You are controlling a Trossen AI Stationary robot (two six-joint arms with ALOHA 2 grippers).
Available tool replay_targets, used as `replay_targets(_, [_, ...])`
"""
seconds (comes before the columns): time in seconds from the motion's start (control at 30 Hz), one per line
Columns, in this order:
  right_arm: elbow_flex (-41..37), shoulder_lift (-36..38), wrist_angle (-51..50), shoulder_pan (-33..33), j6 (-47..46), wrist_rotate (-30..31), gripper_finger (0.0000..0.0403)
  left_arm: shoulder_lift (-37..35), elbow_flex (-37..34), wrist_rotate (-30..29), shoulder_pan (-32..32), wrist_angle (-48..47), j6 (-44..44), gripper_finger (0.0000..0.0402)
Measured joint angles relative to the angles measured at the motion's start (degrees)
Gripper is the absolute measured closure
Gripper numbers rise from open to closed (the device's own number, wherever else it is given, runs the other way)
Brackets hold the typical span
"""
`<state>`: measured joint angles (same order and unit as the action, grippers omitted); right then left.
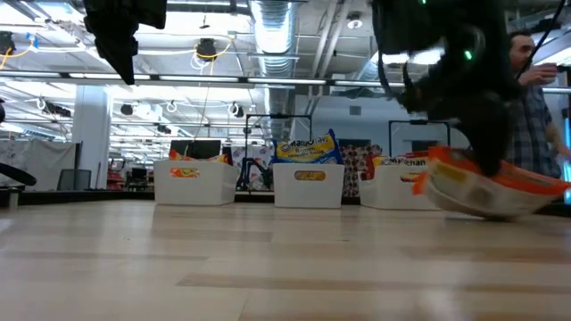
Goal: Sort Maruchan noodles
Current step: Put the orange noodle pack into the left white bin
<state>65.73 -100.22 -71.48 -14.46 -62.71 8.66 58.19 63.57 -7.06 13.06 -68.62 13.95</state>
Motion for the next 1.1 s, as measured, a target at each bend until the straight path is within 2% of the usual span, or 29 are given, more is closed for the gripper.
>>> replay_targets(0.17, [7.0, 0.0, 0.2, -3.1, -0.7, 4.8, 0.0390, 0.0, 0.0, -0.4, 0.3, -0.2, 0.0, 0.0258])
replay_targets(0.4, [13.3, 0.1, 4.6, -6.4, -0.2, 13.2, 0.0390, 1.6, 0.0, -0.7, 2.7, -2.9, 11.0, 0.0213])
replay_targets(0.5, [15.5, 0.1, 8.3, -6.5, 3.1, 16.1, 0.0390, 3.0, 0.0, -0.6, 4.0, -2.3, 16.8, 0.0204])
replay_targets(0.57, [16.7, 0.1, 10.6, -6.1, 6.5, 18.4, 0.0390, 3.8, 0.0, 1.8, 4.6, -0.8, 20.5, 0.0203])
replay_targets(0.77, [21.5, 0.1, 13.6, -4.9, 18.1, 27.1, 0.0390, 4.9, 0.0, 9.4, 5.2, 11.2, 28.3, 0.0203])
replay_targets(1.1, [29.4, 0.1, 13.5, -2.5, 37.6, 39.2, 0.0390, 4.8, 0.0, 10.3, 5.2, 31.0, 42.4, 0.0203])
